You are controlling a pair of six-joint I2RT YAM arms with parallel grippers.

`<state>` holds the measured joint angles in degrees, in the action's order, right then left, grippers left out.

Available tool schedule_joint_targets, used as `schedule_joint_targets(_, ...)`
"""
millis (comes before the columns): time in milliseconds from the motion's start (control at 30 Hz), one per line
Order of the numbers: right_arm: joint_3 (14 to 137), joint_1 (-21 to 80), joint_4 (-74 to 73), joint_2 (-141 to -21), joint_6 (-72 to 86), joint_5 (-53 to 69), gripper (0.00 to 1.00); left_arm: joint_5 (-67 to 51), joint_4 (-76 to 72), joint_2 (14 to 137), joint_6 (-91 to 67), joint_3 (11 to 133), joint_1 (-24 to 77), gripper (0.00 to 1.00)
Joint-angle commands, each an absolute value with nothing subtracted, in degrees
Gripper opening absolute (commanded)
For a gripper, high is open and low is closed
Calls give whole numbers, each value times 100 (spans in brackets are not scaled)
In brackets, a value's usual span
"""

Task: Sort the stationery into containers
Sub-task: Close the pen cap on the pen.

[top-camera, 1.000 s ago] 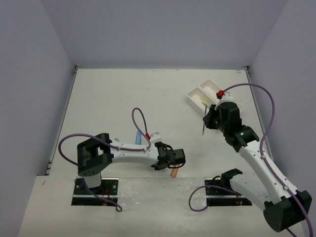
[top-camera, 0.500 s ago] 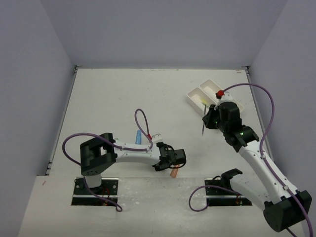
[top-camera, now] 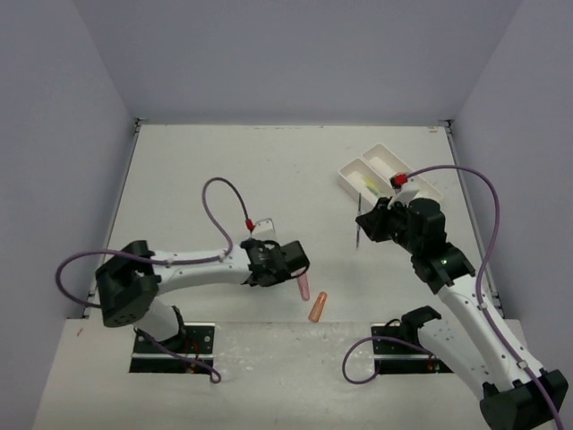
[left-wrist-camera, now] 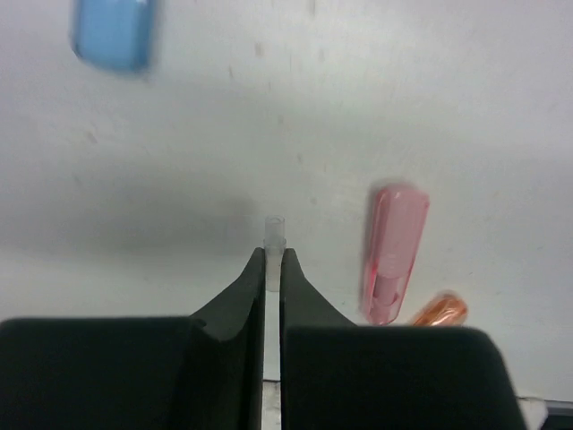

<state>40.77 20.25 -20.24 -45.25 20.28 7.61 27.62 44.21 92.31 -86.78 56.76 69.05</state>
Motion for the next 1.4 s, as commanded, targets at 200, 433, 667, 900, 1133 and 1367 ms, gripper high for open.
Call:
schedule_joint_targets(200,2918,2598,2968,-5024,3982,5201,0,963,-893,5060,-2870,4798,4874,0)
schedule_joint_targets(433,3012,4261,2400,-4609,3808,3125,0,-1122,-3038,4466,-3528,3825,4869,0)
schedule_joint_targets(667,3093,4948,1793,-4126,3648,2049,0,-1722,-3586,4245,-4095,3568,4869,0)
schedule_joint_targets(900,3453,5262,1495,-4302,3380,1901,0,-2031,-3670,4477,-4405,3560,4869,0)
schedule_joint_targets(1133,3585,5544,1298,-4279,3161,1772,0,-1681,-3101,4503,-4329,3572,4874,0)
schedule_joint_targets(1367,3656,5619,1187,-4193,3071,1665,0,-1505,-2907,4561,-4204,3591,4875,0)
